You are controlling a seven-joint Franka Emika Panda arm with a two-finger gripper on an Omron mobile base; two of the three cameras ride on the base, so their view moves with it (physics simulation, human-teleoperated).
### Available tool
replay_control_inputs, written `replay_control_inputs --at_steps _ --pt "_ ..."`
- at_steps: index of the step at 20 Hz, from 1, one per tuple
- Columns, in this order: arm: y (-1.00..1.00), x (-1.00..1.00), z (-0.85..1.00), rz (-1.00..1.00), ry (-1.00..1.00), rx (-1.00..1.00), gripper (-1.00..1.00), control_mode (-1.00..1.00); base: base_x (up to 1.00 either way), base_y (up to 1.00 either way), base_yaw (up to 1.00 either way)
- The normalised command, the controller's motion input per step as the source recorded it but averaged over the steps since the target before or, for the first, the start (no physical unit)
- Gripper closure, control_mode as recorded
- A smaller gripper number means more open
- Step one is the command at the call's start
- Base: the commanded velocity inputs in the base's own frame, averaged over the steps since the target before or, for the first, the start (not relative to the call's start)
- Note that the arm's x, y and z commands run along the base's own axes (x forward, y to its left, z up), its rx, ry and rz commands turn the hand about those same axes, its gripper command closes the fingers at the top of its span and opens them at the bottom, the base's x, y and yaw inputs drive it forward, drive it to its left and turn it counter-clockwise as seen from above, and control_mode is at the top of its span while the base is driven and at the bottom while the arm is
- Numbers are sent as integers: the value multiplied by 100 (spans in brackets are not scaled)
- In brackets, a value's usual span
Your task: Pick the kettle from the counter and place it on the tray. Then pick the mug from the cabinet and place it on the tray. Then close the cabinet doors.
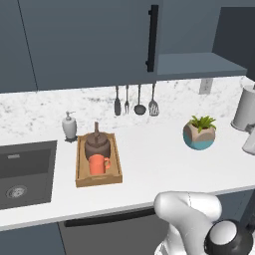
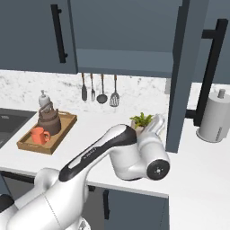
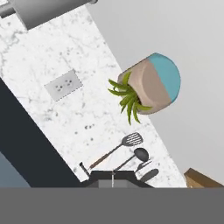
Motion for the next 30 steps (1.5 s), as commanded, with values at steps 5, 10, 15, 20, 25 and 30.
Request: replay_control_inputs --at_steps 5,10,15,20,25,30 --pt "-34 19 -24 0 0 15 100 -100 0 0 0" --pt "-21 2 -26 0 0 3 100 -100 0 0 0" --pt "-13 0 -16 0 -4 0 100 -100 0 0 0" --pt "-4 7 -9 0 -27 0 100 -100 0 0 0" --pt "-9 12 0 0 -34 5 100 -100 0 0 0" --pt "-12 18 14 -2 -24 10 100 -100 0 0 0"
